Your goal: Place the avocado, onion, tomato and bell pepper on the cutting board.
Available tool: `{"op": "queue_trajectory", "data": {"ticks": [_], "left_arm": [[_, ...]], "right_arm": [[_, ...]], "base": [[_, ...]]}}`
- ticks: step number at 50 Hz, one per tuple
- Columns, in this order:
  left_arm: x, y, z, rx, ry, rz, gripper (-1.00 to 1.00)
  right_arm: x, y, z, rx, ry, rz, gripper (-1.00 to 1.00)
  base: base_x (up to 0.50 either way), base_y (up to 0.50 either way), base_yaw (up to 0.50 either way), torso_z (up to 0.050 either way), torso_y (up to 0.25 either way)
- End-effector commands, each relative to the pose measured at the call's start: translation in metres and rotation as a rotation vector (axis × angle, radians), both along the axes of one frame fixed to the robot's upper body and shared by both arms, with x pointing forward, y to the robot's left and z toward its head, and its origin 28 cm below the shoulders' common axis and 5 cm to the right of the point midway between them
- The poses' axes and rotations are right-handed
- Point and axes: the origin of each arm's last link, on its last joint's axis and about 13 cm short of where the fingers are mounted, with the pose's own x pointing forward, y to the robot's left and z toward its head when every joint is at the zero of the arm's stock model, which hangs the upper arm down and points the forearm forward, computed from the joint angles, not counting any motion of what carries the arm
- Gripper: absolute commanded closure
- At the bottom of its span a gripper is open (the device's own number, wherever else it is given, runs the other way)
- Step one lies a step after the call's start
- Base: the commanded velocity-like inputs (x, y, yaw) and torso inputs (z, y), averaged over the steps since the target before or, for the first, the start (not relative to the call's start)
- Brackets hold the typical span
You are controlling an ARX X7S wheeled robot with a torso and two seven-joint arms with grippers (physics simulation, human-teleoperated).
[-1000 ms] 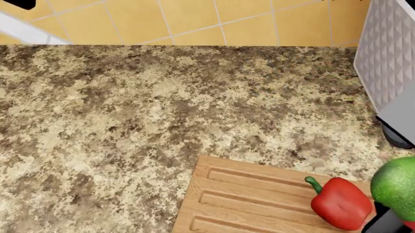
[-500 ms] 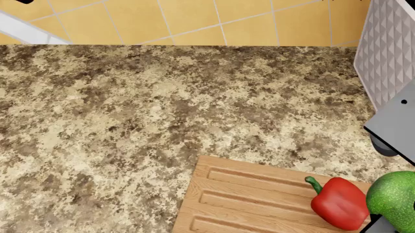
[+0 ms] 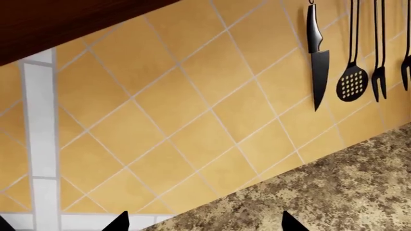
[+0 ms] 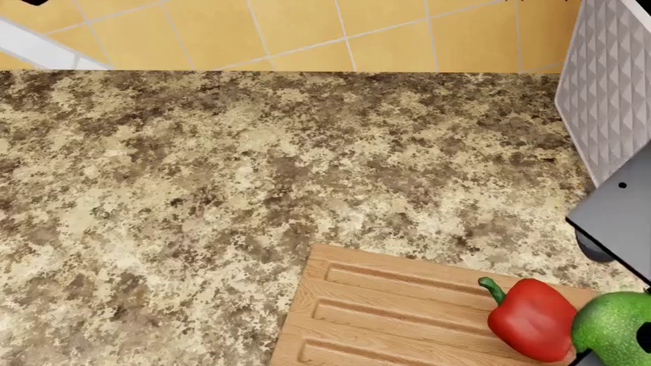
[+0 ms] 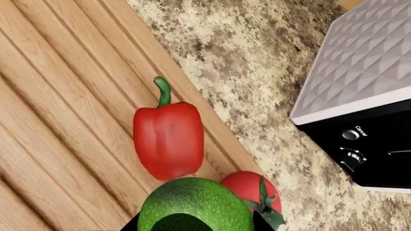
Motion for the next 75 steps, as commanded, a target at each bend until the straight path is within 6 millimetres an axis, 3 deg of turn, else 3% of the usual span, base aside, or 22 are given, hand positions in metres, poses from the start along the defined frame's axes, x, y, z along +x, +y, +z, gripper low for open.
{"op": "queue_trajectory", "data": {"ticks": [1,11,12,25,33,49,56,75], "left_arm": [[-0.001,0.001,0.001,0.000,-0.003,0.002,-1.00],[-0.002,0.000,0.005,0.002,-0.010,0.000,-1.00],[-0.003,0.000,0.005,0.001,-0.011,0.001,-1.00],[-0.004,0.000,0.004,-0.001,-0.013,0.001,-1.00],[-0.005,0.001,0.006,-0.001,-0.018,0.001,-1.00],[-0.009,-0.001,0.011,0.001,-0.032,-0.005,-1.00],[-0.009,-0.001,0.008,-0.002,-0.017,-0.009,-1.00],[-0.024,-0.003,-0.024,0.033,0.118,-0.039,-1.00]], "right_arm": [[0.001,-0.003,-0.003,-0.004,-0.006,-0.017,1.00],[0.000,-0.003,0.000,0.006,-0.012,-0.024,1.00],[-0.001,-0.004,0.000,0.005,-0.013,-0.023,-1.00],[-0.004,-0.003,0.011,-0.001,-0.046,-0.024,-1.00],[-0.013,0.000,0.034,-0.007,-0.109,-0.003,-1.00],[-0.025,0.012,0.051,-0.026,-0.178,0.057,-1.00],[-0.025,0.016,0.070,0.007,-0.313,0.051,-1.00],[-0.043,0.027,0.055,0.168,-0.708,-0.126,-1.00]], "base": [[0.00,0.00,0.00,0.000,0.000],[0.00,0.00,0.00,0.000,0.000],[0.00,0.00,0.00,0.000,0.000],[0.00,0.00,0.00,0.000,0.000],[0.00,0.00,0.00,0.000,0.000],[0.00,0.00,0.00,0.000,0.000],[0.00,0.00,0.00,0.000,0.000],[0.00,0.00,0.00,0.000,0.000]]}}
